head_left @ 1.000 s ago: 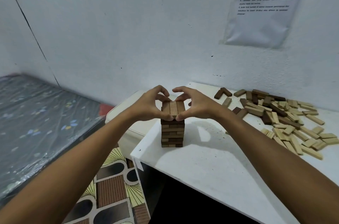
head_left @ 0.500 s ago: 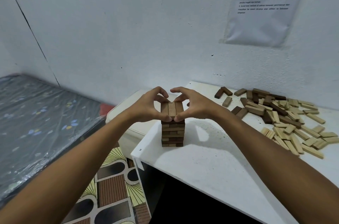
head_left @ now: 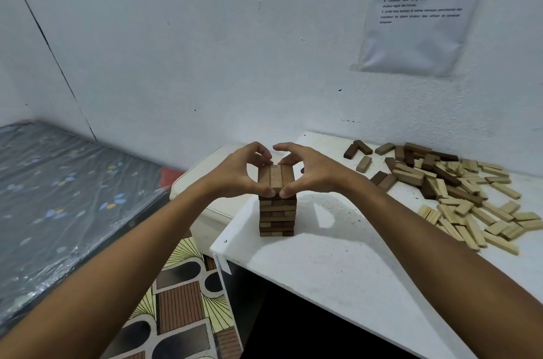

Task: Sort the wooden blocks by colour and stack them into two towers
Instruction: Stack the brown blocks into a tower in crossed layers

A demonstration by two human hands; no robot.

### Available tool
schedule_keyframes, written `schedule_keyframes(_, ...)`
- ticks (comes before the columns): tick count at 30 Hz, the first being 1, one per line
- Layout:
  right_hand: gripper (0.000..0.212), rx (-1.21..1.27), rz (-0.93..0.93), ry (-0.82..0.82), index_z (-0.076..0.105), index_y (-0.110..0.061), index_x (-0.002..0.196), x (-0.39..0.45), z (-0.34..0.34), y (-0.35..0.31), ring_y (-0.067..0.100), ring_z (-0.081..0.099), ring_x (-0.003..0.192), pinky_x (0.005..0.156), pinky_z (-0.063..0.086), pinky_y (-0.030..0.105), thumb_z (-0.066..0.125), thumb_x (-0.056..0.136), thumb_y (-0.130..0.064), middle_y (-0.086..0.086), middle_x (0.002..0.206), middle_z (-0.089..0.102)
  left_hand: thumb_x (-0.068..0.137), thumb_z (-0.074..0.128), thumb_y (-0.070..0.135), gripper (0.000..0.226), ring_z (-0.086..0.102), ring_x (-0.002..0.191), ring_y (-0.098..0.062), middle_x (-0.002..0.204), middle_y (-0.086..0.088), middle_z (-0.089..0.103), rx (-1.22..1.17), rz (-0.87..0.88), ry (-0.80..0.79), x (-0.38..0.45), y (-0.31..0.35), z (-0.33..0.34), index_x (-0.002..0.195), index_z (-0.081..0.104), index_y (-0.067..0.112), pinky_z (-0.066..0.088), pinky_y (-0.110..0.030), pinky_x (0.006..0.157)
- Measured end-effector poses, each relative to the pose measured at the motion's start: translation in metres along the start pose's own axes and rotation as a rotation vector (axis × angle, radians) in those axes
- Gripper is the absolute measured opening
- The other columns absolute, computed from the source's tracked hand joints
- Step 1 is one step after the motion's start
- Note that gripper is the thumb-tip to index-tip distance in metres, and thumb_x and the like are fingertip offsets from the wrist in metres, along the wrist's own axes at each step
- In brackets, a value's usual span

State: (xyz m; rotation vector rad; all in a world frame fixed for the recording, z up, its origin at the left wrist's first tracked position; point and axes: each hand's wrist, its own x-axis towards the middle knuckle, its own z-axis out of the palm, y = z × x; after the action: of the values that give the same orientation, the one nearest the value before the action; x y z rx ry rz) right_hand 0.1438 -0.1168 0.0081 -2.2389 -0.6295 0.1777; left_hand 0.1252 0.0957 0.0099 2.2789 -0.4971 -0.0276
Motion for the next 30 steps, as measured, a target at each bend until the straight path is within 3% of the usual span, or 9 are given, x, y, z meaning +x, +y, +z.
schedule_keyframes(4, 0.097, -0.004, 0.007, -0.012, 0.032, -0.033, 0.148, -0.004, -0.006, -0.003, 0.01, 0.045, 0.124, 0.091, 0.04, 0.023, 0.086, 0.068, -0.022, -0.005, 0.132, 0.053, 0.048, 0.073, 0.059, 0.074, 0.054, 0.109, 0.003, 0.116, 0.015, 0.06, 0.028, 0.026, 0.021, 0.0, 0.006, -0.002, 0.114, 0.054, 0.031, 0.04, -0.01, 0.076)
schedule_keyframes(11, 0.071, 0.007, 0.052, 0.125, 0.041, -0.026, 0.145, -0.034, -0.035, 0.004, 0.012, 0.049, 0.121, 0.093, 0.041, 0.025, 0.074, 0.082, -0.021, -0.004, 0.128, 0.055, 0.061, 0.067, 0.062, 0.067, 0.053, 0.112, -0.002, 0.118, 0.016, 0.059, 0.158, 0.124, 0.013, 0.016, 0.039, 0.003, 0.119, 0.057, 0.03, 0.038, -0.012, 0.085)
schedule_keyframes(14, 0.066, -0.001, 0.096, 0.161, 0.047, -0.027, 0.14, -0.058, -0.053, 0.014, 0.011, 0.051, 0.12, 0.096, 0.045, 0.029, 0.075, 0.081, -0.025, -0.005, 0.126, 0.057, 0.074, 0.078, 0.047, 0.055, 0.052, 0.113, -0.006, 0.119, 0.012, 0.06, 0.236, 0.171, -0.023, 0.032, 0.061, 0.016, 0.121, 0.058, 0.027, 0.043, -0.024, 0.094)
schedule_keyframes(18, 0.056, -0.043, 0.19, 0.216, 0.053, -0.027, 0.133, -0.098, -0.079, 0.032, 0.008, 0.057, 0.106, 0.082, 0.049, 0.028, 0.074, 0.081, -0.027, -0.005, 0.121, 0.058, 0.081, 0.076, 0.037, 0.052, 0.05, 0.113, -0.006, 0.128, 0.004, 0.059, 0.29, 0.248, -0.101, 0.051, 0.099, 0.045, 0.126, 0.058, 0.021, 0.038, -0.021, 0.091)
schedule_keyframes(22, 0.037, -0.055, 0.259, 0.264, 0.06, -0.024, 0.12, -0.142, -0.093, 0.057, 0.014, 0.063, 0.102, 0.088, 0.051, 0.029, 0.069, 0.085, -0.015, 0.003, 0.111, 0.064, 0.079, 0.074, 0.04, 0.05, 0.055, 0.108, -0.011, 0.12, 0.002, 0.062, 0.221, 0.323, -0.158, 0.057, 0.134, 0.089, 0.121, 0.062, 0.018, 0.043, -0.024, 0.091)
schedule_keyframes(26, 0.049, -0.246, 0.431, 0.291, 0.054, -0.021, 0.135, -0.184, -0.083, 0.093, 0.018, 0.055, 0.116, 0.095, 0.048, 0.035, 0.065, 0.088, -0.021, 0.003, 0.129, 0.057, 0.086, 0.068, 0.032, 0.022, 0.056, 0.103, -0.02, 0.11, -0.001, 0.063, 0.257, 0.313, -0.207, 0.063, 0.135, 0.143, 0.101, 0.061, 0.018, 0.042, -0.03, 0.08)
schedule_keyframes(27, 0.049, -0.298, 0.469, 0.288, 0.053, -0.02, 0.136, -0.196, -0.078, 0.102, 0.019, 0.052, 0.121, 0.099, 0.045, 0.036, 0.064, 0.088, -0.022, 0.004, 0.134, 0.055, 0.088, 0.066, 0.028, 0.019, 0.057, 0.103, -0.021, 0.113, -0.005, 0.063, 0.261, 0.295, -0.218, 0.065, 0.133, 0.157, 0.103, 0.061, 0.018, 0.042, -0.03, 0.077)
schedule_keyframes(30, 0.047, -0.497, 0.457, 0.282, 0.051, -0.017, 0.136, -0.222, -0.053, 0.123, 0.023, 0.042, 0.13, 0.103, 0.038, 0.039, 0.06, 0.091, -0.03, 0.004, 0.134, 0.052, 0.093, 0.06, 0.024, 0.048, 0.057, 0.115, -0.024, 0.136, -0.01, 0.056, 0.282, 0.234, -0.216, 0.071, 0.12, 0.192, 0.138, 0.048, 0.013, 0.043, -0.029, 0.089)
